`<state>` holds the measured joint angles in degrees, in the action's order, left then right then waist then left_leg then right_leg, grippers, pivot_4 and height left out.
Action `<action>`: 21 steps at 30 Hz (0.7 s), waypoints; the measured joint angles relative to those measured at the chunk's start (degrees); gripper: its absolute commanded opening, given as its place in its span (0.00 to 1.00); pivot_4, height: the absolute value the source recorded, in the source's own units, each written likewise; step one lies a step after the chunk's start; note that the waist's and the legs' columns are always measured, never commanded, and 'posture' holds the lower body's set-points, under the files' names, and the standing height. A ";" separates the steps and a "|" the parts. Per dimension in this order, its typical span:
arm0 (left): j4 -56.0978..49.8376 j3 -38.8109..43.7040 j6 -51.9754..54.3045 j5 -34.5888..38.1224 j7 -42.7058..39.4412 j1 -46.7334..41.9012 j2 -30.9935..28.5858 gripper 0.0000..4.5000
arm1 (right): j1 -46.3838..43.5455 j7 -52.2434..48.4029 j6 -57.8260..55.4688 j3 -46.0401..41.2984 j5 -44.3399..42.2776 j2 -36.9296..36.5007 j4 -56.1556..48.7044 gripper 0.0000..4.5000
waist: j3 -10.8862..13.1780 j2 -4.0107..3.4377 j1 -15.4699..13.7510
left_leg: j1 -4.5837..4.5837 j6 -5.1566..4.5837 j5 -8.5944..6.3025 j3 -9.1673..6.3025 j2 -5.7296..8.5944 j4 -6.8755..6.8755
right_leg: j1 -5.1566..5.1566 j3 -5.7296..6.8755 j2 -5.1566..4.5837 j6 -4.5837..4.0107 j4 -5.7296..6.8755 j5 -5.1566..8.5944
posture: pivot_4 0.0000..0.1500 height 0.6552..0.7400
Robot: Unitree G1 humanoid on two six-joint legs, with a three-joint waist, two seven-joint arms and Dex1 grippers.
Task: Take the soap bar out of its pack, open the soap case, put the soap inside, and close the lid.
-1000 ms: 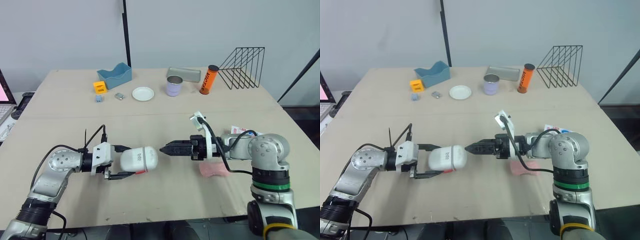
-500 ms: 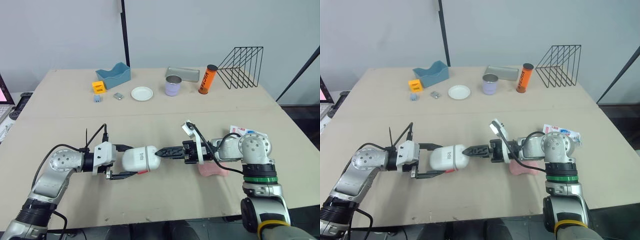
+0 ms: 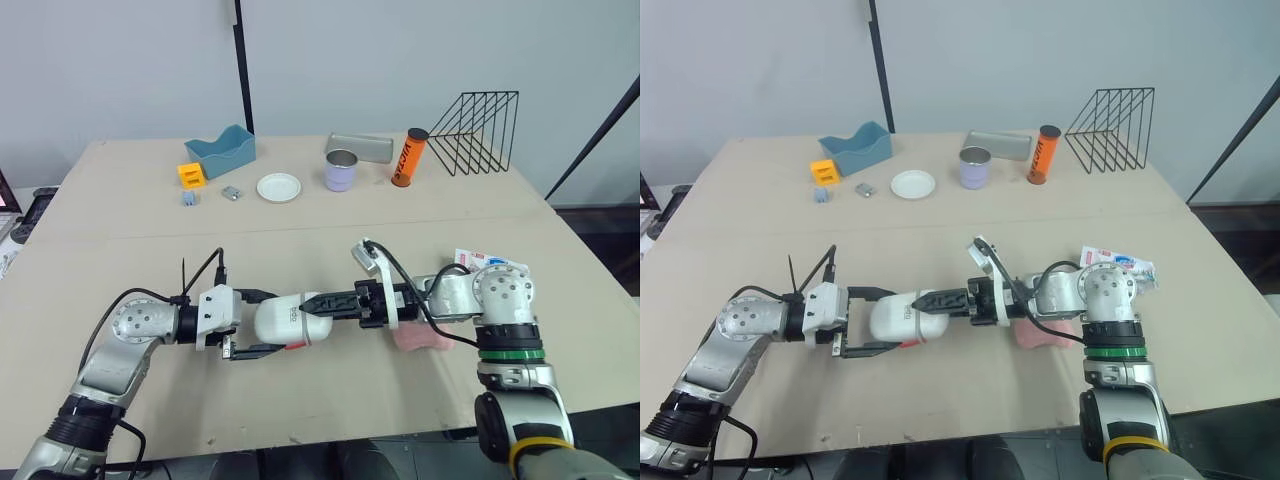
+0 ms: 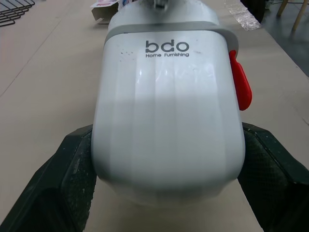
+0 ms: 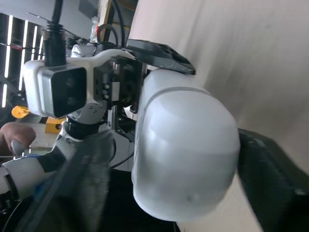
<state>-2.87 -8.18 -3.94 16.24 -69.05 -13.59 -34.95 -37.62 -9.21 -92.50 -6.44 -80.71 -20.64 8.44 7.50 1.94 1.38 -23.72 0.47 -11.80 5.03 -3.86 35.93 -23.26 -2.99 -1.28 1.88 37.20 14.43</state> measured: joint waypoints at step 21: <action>1.35 -0.40 -0.61 -1.85 0.19 -0.40 -0.11 0.78 | -0.13 9.56 1.19 2.12 -7.96 0.37 3.75 0.47 | 0.00 0.00 0.01 | -0.04 -0.01 0.00 -0.05 -0.01 -0.01 | -0.03 -0.01 0.00 0.03 -0.04 0.01 | 1.00 0.99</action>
<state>-1.52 -8.58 -4.55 14.39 -68.85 -14.00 -35.05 -37.74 0.35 -91.30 -4.31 -88.68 -20.27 12.18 7.50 1.94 1.39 -23.77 0.47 -11.80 4.98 -3.87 35.92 -23.29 -2.99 -1.28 1.91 37.17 14.44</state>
